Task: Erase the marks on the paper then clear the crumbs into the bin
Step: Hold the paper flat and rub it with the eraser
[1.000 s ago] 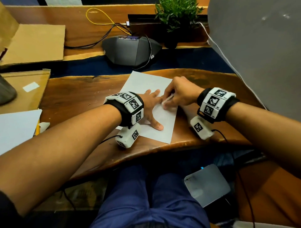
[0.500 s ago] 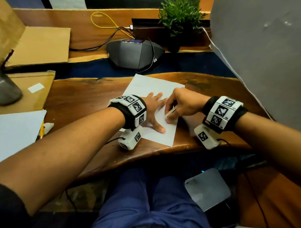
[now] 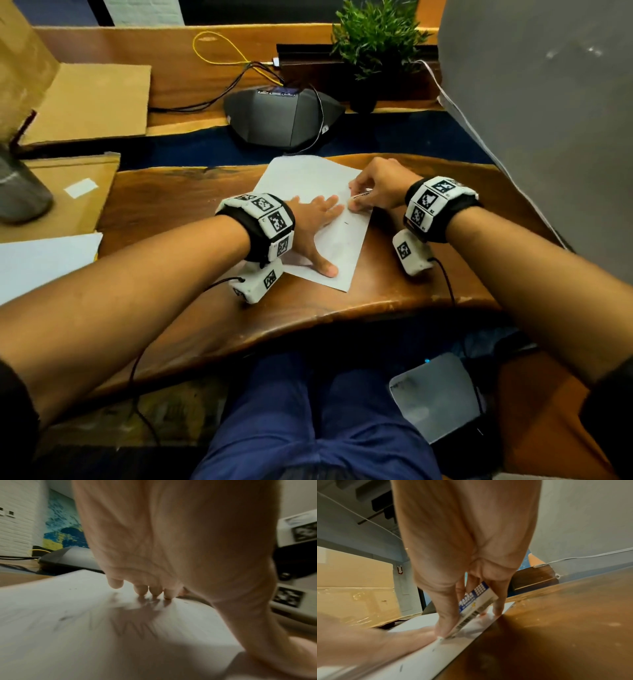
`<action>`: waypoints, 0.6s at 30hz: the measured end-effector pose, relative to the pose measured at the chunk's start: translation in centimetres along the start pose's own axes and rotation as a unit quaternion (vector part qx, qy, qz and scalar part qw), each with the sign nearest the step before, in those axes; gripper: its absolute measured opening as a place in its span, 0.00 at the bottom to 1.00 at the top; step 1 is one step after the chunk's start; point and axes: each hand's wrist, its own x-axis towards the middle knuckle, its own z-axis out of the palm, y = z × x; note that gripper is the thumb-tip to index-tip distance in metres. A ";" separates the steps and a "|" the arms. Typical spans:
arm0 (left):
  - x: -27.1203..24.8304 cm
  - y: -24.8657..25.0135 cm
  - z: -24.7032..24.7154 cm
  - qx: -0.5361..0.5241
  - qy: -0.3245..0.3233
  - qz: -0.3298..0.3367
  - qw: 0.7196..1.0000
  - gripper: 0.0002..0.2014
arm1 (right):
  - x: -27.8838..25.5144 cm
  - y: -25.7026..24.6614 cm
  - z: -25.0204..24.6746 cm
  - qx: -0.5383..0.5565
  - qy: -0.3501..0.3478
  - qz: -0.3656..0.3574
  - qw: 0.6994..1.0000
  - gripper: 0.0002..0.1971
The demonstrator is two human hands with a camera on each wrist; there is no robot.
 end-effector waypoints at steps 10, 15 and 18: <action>-1.9 2.4 1.5 -0.092 0.011 0.061 0.994 0.59 | 0.7 -0.1 -0.8 0.006 -0.025 0.000 1.000 0.07; -1.1 4.4 1.6 -0.061 0.025 -0.048 0.997 0.56 | 0.8 -0.3 -1.0 -0.018 -0.035 -0.010 0.999 0.10; 0.0 7.3 2.1 -0.054 0.019 0.018 0.998 0.59 | 0.6 -0.2 -1.3 -0.018 -0.046 -0.017 0.999 0.07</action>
